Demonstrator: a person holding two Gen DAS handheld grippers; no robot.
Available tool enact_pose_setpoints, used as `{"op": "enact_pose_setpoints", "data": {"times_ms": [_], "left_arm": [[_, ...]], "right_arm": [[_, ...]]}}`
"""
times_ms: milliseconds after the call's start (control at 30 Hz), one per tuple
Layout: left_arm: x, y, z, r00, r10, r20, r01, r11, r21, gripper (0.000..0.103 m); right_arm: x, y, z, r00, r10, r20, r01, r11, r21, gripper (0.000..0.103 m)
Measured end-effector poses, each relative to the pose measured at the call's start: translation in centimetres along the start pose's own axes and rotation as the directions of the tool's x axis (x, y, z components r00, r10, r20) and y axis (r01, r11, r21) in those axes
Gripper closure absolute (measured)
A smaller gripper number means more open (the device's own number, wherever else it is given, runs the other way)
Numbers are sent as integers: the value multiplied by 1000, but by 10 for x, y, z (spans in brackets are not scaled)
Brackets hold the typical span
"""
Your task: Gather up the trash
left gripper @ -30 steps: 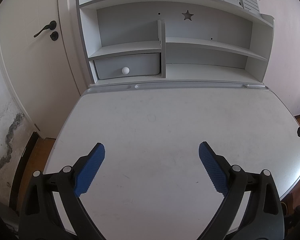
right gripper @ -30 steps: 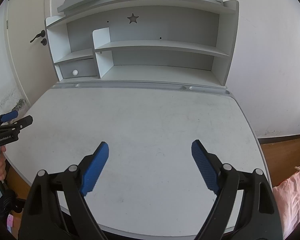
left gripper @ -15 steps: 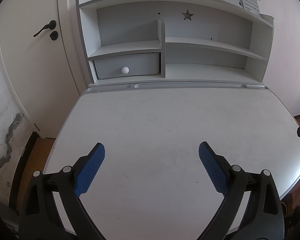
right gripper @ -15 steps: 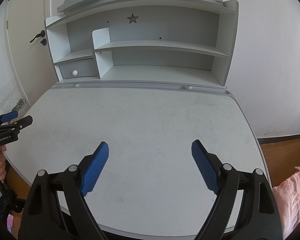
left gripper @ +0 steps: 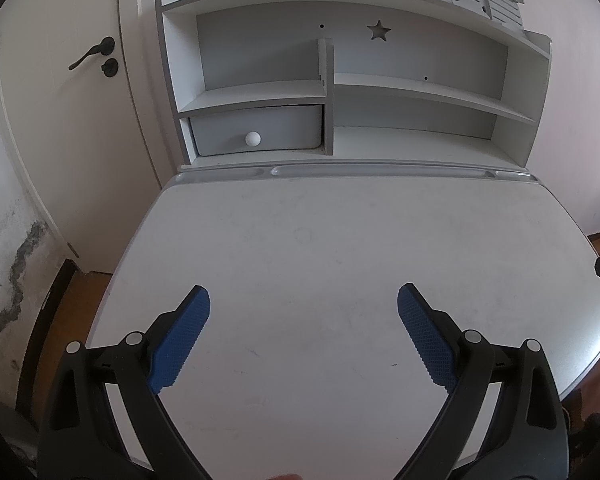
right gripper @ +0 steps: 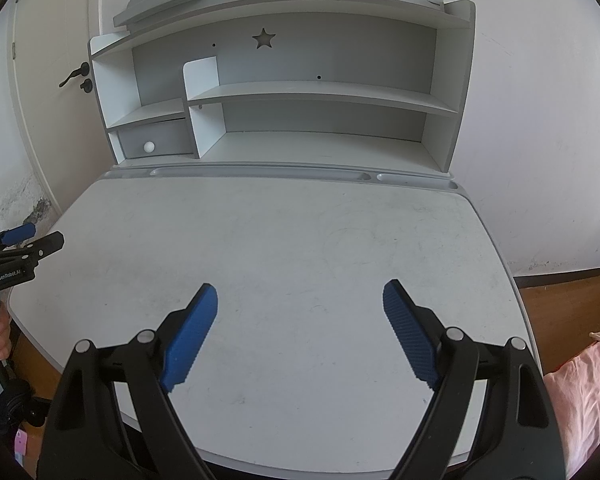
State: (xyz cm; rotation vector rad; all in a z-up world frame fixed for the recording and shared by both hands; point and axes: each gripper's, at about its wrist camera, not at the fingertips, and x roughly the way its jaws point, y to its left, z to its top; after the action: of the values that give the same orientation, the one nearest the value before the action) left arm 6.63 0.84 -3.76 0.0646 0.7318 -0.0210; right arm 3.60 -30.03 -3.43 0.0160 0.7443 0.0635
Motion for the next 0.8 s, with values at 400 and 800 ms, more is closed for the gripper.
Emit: {"op": "enact_pose_setpoints", "data": {"times_ms": [400, 800], "left_arm": [[1, -1, -1, 1000, 0, -7, 0, 1000, 2, 11], [4, -1, 0, 1000, -6, -21, 6, 1000, -2, 11]], "right_arm": [[0, 1, 0, 1000, -2, 1, 2, 1000, 0, 21], [0, -1, 0, 1000, -2, 0, 2, 1000, 2, 21]]}}
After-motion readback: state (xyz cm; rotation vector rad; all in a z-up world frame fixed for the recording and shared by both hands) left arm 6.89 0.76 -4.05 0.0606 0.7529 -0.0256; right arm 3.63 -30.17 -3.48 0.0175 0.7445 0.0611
